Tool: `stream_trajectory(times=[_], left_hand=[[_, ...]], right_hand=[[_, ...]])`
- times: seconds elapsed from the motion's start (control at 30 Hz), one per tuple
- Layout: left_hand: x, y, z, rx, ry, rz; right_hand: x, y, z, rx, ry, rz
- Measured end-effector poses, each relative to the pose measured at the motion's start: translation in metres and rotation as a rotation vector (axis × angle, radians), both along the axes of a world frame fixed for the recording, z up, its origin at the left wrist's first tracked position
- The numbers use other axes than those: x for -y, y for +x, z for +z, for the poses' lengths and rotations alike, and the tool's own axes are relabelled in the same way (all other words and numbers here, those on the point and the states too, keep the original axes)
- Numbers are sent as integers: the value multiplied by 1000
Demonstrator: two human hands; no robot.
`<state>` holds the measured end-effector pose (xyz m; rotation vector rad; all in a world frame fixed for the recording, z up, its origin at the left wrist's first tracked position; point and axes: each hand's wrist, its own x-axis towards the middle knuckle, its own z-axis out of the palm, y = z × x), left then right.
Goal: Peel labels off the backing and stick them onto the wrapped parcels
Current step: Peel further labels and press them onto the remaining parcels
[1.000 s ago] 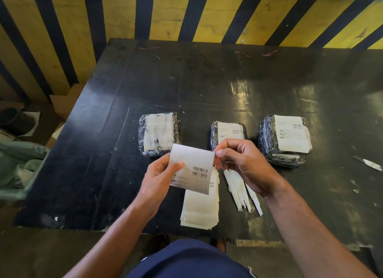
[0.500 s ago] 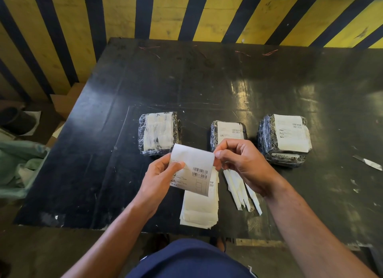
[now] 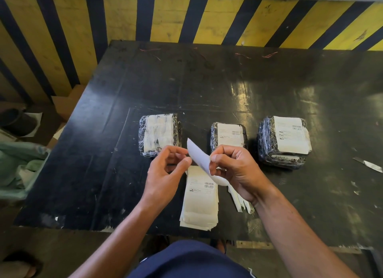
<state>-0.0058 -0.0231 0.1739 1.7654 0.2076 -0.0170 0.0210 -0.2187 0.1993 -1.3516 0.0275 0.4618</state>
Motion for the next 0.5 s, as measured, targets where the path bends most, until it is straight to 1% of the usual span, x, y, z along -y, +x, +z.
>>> stream_trajectory(times=[0.1, 0.17, 0.33, 0.5], left_hand=[[6, -4, 5, 76, -12, -140], [8, -6, 7, 88, -32, -179], [8, -8, 12, 64, -102, -209], [5, -10, 14, 51, -120, -201]], right_hand=[[-3, -2, -2, -4, 24, -6], [-4, -4, -3, -2, 43, -2], [-4, -6, -5, 15, 51, 28], [-3, -8, -9, 10, 44, 17]])
